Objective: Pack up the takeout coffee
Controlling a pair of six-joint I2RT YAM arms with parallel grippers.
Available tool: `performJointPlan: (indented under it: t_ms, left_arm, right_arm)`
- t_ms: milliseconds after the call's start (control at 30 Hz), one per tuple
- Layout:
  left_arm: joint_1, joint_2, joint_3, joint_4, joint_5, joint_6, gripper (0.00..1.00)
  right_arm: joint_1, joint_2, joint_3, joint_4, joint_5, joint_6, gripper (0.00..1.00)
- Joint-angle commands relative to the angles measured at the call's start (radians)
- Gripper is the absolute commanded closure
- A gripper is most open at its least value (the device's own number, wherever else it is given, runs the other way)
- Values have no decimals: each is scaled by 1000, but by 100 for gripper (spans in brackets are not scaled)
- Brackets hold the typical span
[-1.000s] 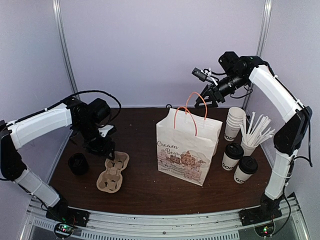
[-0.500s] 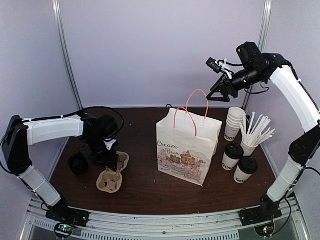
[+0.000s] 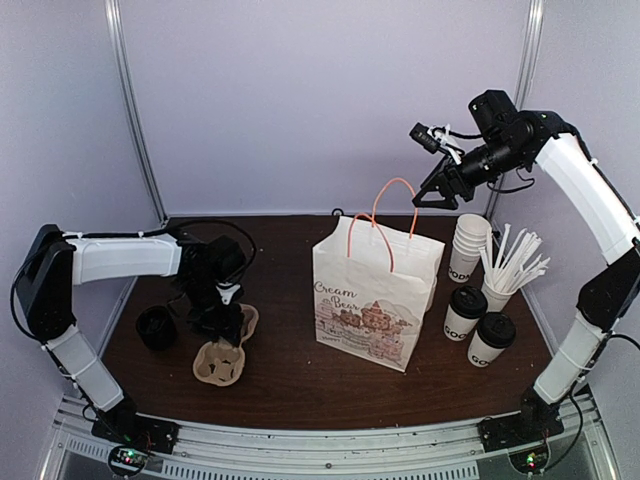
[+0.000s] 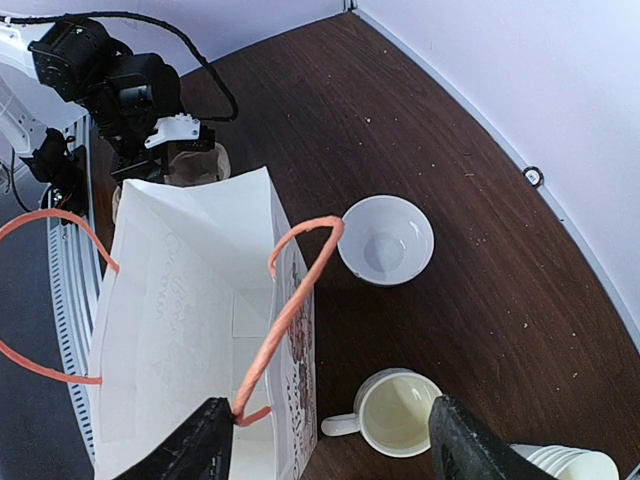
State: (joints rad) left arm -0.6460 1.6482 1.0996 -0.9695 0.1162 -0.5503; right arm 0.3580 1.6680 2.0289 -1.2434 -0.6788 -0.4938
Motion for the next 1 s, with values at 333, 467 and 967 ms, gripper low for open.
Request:
performJointPlan:
  t_ms: [333,467,967]
  left_arm:
    - [-26,29,-4,-3,-47,-31,53]
    - [-26,27,-3,-2,-44,-35,55]
    - [-26,39,1,-3,-38,-33,65]
  right_arm:
    - [-3,-26,-35,30,4,4,29]
    - [-4,-30,-45,32,2,7,29]
    - [-4,-62,-45,26,0,22,29]
